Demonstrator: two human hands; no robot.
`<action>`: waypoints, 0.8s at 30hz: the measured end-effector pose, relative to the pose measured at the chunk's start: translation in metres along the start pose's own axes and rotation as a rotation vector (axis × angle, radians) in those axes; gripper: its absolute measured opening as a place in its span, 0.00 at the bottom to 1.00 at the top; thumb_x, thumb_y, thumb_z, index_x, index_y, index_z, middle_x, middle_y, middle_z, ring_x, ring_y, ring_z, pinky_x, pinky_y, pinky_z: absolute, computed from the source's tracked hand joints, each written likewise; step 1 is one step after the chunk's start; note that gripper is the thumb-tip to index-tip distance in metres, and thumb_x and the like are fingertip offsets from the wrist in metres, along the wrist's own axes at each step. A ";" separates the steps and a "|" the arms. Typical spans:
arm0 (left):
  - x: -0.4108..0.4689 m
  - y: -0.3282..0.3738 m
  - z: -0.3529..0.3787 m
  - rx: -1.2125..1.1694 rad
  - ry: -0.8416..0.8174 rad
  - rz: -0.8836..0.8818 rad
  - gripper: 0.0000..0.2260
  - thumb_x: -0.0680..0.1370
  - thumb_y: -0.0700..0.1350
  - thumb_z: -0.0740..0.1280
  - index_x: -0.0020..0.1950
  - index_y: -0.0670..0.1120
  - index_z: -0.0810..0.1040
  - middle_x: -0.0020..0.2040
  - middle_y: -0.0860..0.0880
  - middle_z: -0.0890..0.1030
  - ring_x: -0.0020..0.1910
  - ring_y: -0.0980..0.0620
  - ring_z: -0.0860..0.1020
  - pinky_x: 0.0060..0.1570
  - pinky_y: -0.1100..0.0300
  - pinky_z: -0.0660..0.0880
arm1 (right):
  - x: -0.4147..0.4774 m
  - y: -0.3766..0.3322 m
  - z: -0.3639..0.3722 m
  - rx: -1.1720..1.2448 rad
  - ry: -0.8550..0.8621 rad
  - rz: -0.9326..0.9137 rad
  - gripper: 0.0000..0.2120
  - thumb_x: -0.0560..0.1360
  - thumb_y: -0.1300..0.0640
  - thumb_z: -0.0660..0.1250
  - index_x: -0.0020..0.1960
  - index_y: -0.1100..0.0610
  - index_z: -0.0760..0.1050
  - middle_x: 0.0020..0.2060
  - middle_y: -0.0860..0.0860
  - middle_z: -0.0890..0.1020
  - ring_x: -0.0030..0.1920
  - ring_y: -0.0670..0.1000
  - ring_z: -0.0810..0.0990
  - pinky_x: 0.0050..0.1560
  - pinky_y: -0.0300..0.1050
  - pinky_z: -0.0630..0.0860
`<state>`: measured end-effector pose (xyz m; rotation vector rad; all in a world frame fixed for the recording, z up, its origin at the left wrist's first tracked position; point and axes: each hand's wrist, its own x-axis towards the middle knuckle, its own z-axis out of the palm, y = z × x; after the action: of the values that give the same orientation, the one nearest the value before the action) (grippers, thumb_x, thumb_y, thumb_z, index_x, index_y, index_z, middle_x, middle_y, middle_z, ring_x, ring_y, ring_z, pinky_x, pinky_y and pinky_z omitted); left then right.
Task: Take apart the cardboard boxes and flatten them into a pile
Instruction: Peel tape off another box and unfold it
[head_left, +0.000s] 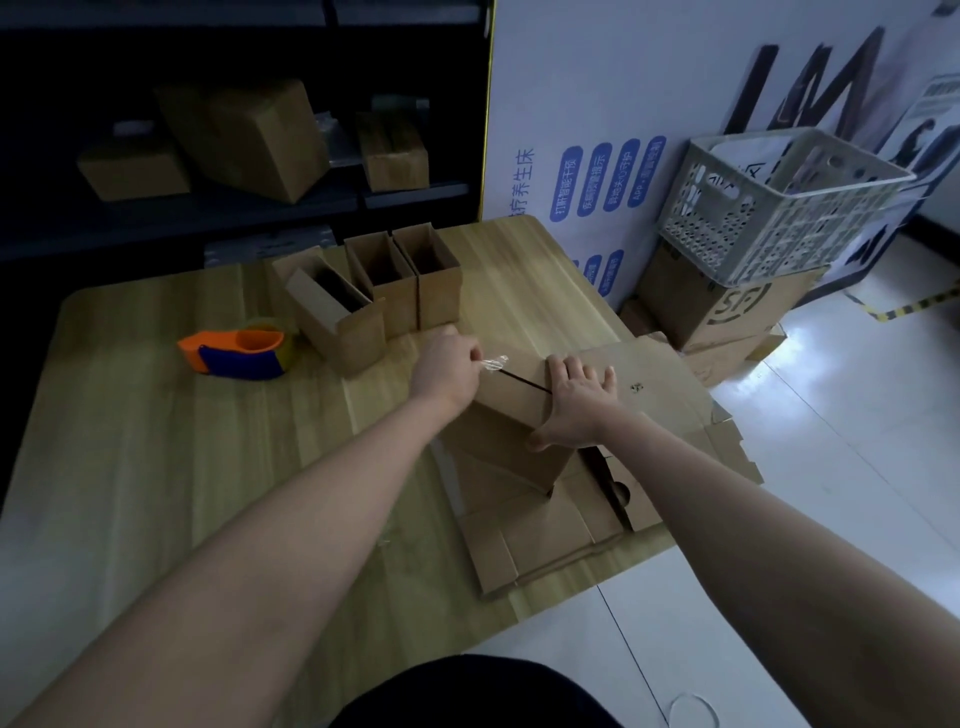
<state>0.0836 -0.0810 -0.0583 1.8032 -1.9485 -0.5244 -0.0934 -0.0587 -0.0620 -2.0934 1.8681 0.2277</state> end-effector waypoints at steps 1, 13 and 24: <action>0.002 -0.002 -0.002 -0.041 0.038 -0.032 0.05 0.77 0.43 0.66 0.48 0.43 0.80 0.50 0.47 0.75 0.46 0.49 0.75 0.44 0.59 0.73 | -0.001 0.001 0.000 -0.006 0.004 -0.003 0.57 0.64 0.38 0.73 0.78 0.54 0.42 0.76 0.56 0.53 0.76 0.59 0.51 0.74 0.65 0.40; -0.014 -0.077 -0.041 -0.889 0.578 -0.752 0.07 0.75 0.34 0.66 0.46 0.45 0.80 0.48 0.49 0.81 0.47 0.52 0.79 0.38 0.68 0.73 | 0.000 -0.002 -0.005 0.014 -0.041 -0.041 0.56 0.61 0.41 0.76 0.77 0.52 0.45 0.73 0.56 0.57 0.74 0.59 0.54 0.75 0.63 0.44; -0.054 -0.137 -0.058 -0.416 0.625 -0.554 0.07 0.77 0.35 0.62 0.44 0.44 0.78 0.46 0.47 0.79 0.46 0.51 0.76 0.50 0.59 0.73 | 0.002 -0.004 -0.024 -0.015 0.011 0.073 0.54 0.60 0.42 0.77 0.76 0.56 0.50 0.71 0.57 0.61 0.72 0.61 0.59 0.73 0.65 0.53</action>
<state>0.2330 -0.0370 -0.0875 1.9051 -0.8552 -0.4180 -0.0912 -0.0686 -0.0393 -2.0425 1.9577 0.2488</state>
